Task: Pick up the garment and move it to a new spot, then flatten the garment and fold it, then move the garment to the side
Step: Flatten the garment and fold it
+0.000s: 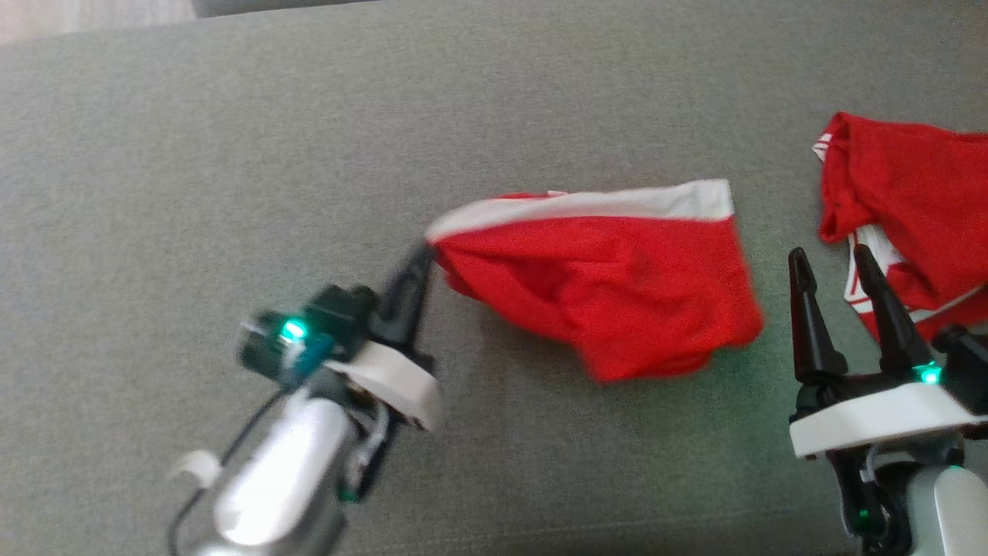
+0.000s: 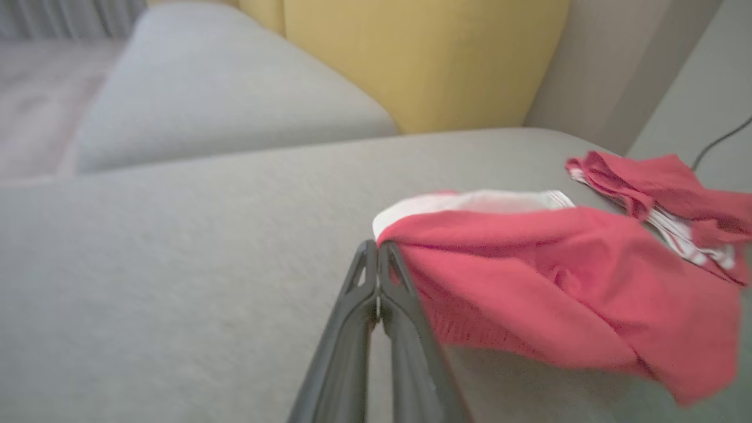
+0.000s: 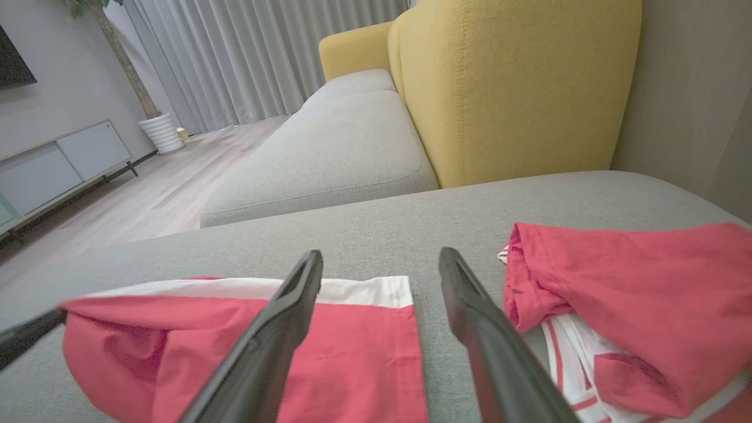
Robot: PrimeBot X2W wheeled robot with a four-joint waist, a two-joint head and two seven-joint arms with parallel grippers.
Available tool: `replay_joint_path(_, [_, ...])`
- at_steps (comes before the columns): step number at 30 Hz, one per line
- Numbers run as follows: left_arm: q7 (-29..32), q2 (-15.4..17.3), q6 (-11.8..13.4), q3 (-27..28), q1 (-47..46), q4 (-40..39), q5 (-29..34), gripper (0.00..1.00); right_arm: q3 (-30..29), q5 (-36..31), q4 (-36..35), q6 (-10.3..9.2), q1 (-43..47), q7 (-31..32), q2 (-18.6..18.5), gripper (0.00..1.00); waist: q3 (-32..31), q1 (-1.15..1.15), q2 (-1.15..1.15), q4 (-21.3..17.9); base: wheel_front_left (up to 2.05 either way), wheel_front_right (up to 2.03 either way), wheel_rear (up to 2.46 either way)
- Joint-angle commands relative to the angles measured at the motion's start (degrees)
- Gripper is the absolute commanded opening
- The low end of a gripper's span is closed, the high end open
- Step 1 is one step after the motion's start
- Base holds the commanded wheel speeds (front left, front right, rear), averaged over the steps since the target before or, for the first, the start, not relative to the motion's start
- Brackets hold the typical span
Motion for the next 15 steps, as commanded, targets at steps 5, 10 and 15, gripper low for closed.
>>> replay_joint_path(5, [-1.06,7.27,4.06,4.52,-2.98,-11.48,5.89,0.0,0.57,0.9,-1.57,0.39,-0.41,-0.43,0.25,1.0,-1.01,0.0,0.0,1.92,0.0,0.0,0.0])
replay_joint_path(10, [3.74,12.93,4.87,3.25,-1.35,-18.52,10.19,0.0,0.62,2.2,-1.34,0.39,-0.22,-0.23,0.49,1.0,-1.36,0.0,0.0,2.84,0.0,0.0,0.0])
replay_joint_path(15, [8.08,11.73,1.92,-3.09,1.75,-18.52,10.84,0.0,1.06,2.74,-0.98,0.39,-0.62,-0.26,0.6,1.0,-1.01,0.0,0.0,2.53,0.0,0.0,0.0])
